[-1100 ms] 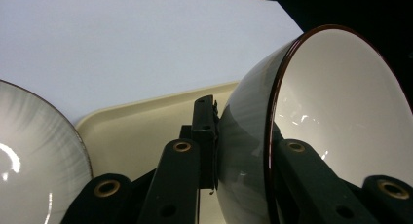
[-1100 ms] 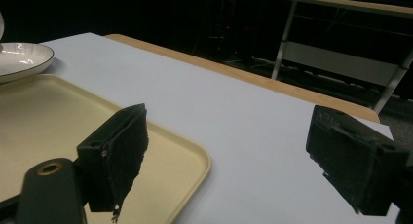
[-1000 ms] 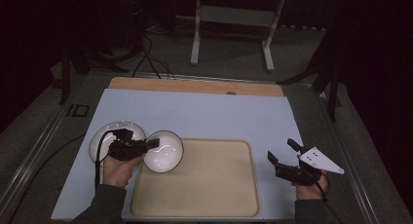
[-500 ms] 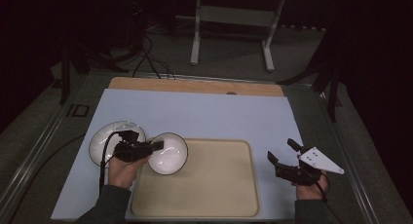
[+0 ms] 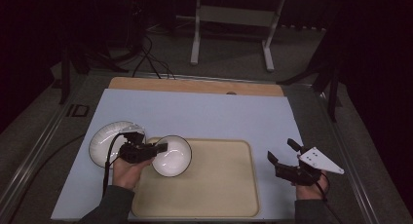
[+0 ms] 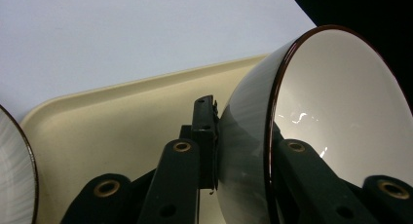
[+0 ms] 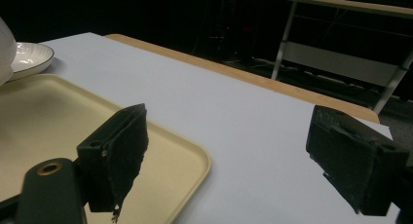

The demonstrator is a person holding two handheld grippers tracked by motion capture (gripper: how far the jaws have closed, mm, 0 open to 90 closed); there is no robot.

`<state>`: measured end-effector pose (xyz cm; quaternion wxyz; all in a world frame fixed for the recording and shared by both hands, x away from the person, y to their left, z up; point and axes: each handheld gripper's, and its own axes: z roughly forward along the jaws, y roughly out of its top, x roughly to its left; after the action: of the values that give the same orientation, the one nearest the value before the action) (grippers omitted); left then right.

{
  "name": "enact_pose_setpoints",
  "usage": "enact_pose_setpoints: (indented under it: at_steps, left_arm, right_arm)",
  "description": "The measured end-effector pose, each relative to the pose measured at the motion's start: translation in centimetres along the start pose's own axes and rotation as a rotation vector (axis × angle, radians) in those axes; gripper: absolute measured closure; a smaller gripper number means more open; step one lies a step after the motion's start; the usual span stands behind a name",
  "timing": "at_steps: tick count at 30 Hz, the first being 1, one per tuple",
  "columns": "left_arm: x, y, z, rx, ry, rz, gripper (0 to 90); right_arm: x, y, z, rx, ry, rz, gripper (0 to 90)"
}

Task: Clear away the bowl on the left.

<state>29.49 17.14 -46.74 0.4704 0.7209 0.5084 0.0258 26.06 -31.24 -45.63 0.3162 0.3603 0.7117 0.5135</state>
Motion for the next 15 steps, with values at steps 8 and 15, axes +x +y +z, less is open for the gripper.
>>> enact_pose_setpoints:
  at_steps: [8,15]
  left_arm:
    - [-0.2,-0.1,0.5,0.016,0.000,0.005,78.7]
    - [-0.5,-0.3,1.3,0.039,-0.006,0.013,78.6]
  right_arm:
    - [0.0,0.0,0.1,-0.001,0.001,-0.004,15.0]
    - [-0.1,0.0,0.0,-0.002,0.001,-0.002,15.0]
